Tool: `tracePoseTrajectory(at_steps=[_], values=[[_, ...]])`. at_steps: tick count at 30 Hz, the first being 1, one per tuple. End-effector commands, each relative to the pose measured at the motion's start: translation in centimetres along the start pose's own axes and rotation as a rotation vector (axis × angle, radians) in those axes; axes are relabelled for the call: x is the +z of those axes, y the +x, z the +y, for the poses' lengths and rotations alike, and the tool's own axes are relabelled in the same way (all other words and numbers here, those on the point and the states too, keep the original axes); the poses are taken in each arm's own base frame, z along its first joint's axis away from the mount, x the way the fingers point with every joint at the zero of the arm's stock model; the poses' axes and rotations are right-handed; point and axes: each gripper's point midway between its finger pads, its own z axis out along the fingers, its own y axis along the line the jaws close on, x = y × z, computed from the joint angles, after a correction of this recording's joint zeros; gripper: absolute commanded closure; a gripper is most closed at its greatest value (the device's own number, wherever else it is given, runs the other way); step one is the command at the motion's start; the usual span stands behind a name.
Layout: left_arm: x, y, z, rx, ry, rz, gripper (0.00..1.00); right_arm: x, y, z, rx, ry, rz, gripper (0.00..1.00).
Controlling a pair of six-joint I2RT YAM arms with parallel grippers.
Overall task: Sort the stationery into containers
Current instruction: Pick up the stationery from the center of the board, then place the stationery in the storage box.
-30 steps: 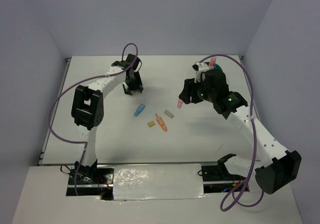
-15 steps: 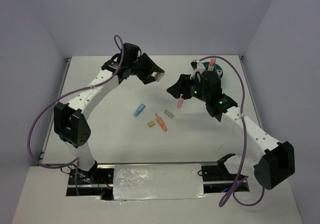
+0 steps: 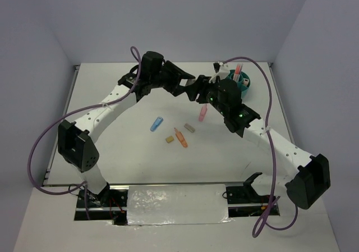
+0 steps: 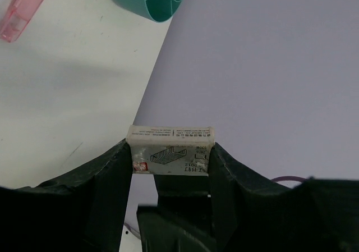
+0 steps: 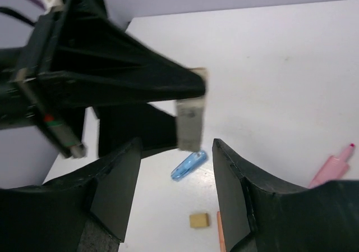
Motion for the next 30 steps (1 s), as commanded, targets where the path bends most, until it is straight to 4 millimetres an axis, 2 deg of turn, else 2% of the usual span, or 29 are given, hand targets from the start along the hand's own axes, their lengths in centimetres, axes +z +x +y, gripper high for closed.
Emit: tracePoseTrajectory(at_steps=[1,7,11,16,20,23,26,28,29,30], values=[[-2.3,0.8,-2.2,-0.012,0.068,-0.001,0.83,-0.8,-3.8,0.1,-0.019,0.056,-0.118,0.39],[-2.6,0.6,-2.3,-0.01,0.071,-0.02,0.83,-1.8,-3.6,0.2,-0.041,0.035,-0.123,0.39],[-2.8,1.4,-2.6,0.013,0.072,-0.008,0.83,-1.2,-4.1,1.9,-0.08,-0.058,-0.13,0.41],[-3.1,2.3,-2.3,0.014,0.074,0.015,0.83,-0.4,-4.7,2.0,-0.093,-0.046,-0.132,0.57],[-3.7,2.4,-2.7,0.024,0.101,0.015,0.82,-0.1,-4.5,1.6,-0.093,-0.033,-0.127,0.6],[-4.0,2.6,-2.9,0.038,0.101,0.016,0.82,0.2,-4.3,1.2,-0.084,-0.029,-0.125,0.67],[-4.3,2.6,-2.6,0.032,0.102,0.012,0.78,0.5,-4.0,1.2,-0.071,-0.029,-0.113,0.84],[-4.5,2.6,-2.7,0.041,0.111,0.006,0.7,0.6,-3.8,1.2,-0.056,-0.034,-0.11,0.9],[-4.5,2.5,-2.7,0.045,0.111,0.003,0.65,0.6,-3.8,1.2,-0.05,-0.038,-0.11,0.99],[-4.4,2.3,-2.5,0.051,0.102,-0.003,0.5,0.5,-3.8,1.2,-0.036,-0.037,-0.109,1.0]])
